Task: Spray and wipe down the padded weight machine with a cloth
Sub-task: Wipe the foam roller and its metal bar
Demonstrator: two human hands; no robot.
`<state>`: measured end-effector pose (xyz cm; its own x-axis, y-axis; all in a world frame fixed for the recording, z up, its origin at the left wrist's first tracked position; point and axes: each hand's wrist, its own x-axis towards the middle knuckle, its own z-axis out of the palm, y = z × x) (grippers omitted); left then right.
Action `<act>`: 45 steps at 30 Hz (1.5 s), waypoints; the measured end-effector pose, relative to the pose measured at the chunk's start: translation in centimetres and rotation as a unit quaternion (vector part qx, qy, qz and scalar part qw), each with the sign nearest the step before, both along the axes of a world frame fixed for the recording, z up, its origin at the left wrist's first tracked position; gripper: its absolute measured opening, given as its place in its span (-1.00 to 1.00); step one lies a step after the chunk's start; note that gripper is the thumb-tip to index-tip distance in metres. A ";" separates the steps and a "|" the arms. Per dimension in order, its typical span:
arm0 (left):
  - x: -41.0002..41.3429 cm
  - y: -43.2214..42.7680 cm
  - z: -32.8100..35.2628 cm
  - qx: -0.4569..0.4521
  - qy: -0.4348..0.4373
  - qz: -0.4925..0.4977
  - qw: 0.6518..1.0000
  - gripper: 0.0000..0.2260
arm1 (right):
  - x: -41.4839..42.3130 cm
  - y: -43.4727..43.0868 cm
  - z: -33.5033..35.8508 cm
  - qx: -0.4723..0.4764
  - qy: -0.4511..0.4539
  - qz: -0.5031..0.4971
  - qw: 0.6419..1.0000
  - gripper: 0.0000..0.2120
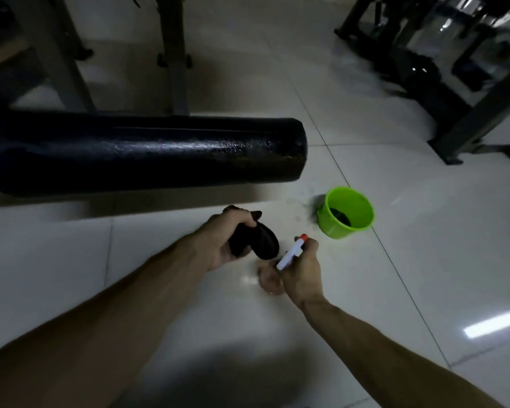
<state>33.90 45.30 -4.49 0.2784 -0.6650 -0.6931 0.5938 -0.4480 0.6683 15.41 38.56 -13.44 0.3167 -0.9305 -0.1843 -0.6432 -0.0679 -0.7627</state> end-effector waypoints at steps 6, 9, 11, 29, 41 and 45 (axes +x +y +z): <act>-0.4 -0.8 -0.3 -0.012 -0.013 0.033 0.999 -0.82 | -1.4 -1.3 0.5 0.042 0.041 0.091 0.994 0.11; -0.1 -1.3 0.0 -0.026 -0.036 0.022 0.999 -0.77 | -1.6 -2.1 3.5 0.009 0.131 0.141 0.981 0.39; -0.2 -1.7 0.9 -0.042 -0.064 0.008 0.997 -0.76 | -0.7 -1.4 7.0 -0.050 0.106 0.175 0.978 0.27; 17.6 14.5 4.6 0.019 -0.545 0.299 0.783 -0.63 | 29.5 7.9 17.7 -0.373 -0.072 0.382 0.842 -0.52; 20.8 14.7 1.4 -0.030 -0.477 0.390 0.787 -0.36 | 33.6 7.5 15.9 -0.535 0.055 0.477 0.696 -0.62; 20.9 14.7 0.9 -0.035 -0.495 0.367 0.786 -0.34 | 29.2 3.8 15.7 -0.534 0.047 0.438 0.722 -0.55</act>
